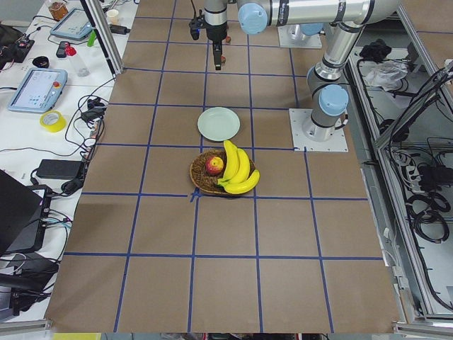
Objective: Collect all strawberries into plate
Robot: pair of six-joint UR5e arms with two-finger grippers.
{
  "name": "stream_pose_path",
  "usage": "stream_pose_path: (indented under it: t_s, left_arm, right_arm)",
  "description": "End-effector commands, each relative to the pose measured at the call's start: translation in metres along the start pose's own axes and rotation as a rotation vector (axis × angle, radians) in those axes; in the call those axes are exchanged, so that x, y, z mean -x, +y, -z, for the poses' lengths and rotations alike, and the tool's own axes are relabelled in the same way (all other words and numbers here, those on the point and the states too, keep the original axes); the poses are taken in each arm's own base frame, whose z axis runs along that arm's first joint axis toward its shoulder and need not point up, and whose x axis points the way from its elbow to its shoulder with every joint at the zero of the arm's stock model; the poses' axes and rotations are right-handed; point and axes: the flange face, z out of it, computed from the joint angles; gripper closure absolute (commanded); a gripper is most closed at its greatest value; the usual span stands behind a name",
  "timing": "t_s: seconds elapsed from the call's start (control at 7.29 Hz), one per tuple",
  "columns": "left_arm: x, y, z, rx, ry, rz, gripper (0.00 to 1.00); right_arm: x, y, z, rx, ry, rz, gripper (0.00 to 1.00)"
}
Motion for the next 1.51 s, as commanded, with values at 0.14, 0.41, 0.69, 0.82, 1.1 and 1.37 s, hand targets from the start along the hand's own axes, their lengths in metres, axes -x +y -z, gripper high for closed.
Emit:
stream_pose_path:
  t_s: [0.14, 0.41, 0.69, 0.82, 1.1, 1.37]
  left_arm:
    - [0.0, 0.001, 0.0, 0.0, 0.003, 0.0, 0.0]
    - [-0.001, 0.001, -0.002, 0.004, 0.003, -0.002, 0.0]
    - [0.0, 0.002, -0.003, 0.008, -0.005, -0.002, 0.0]
    - [0.0, 0.001, -0.004, 0.008, -0.003, -0.003, 0.0]
    - [-0.001, 0.0, -0.001, 0.002, 0.0, -0.015, 0.0]
    - [0.0, 0.0, -0.003, 0.0, -0.004, -0.043, 0.0]
  right_arm:
    - [0.004, 0.002, -0.006, 0.012, -0.014, -0.007, 0.0]
    - [0.005, 0.003, -0.014, 0.01, -0.008, -0.008, 0.0]
    - [0.006, 0.003, -0.017, 0.014, -0.012, -0.008, 0.0]
    - [0.006, 0.004, -0.019, 0.019, -0.009, -0.008, 0.0]
    - [0.007, 0.006, -0.029, 0.05, -0.009, -0.003, 0.0]
    - [0.016, 0.023, -0.077, 0.142, -0.006, 0.015, 0.0]
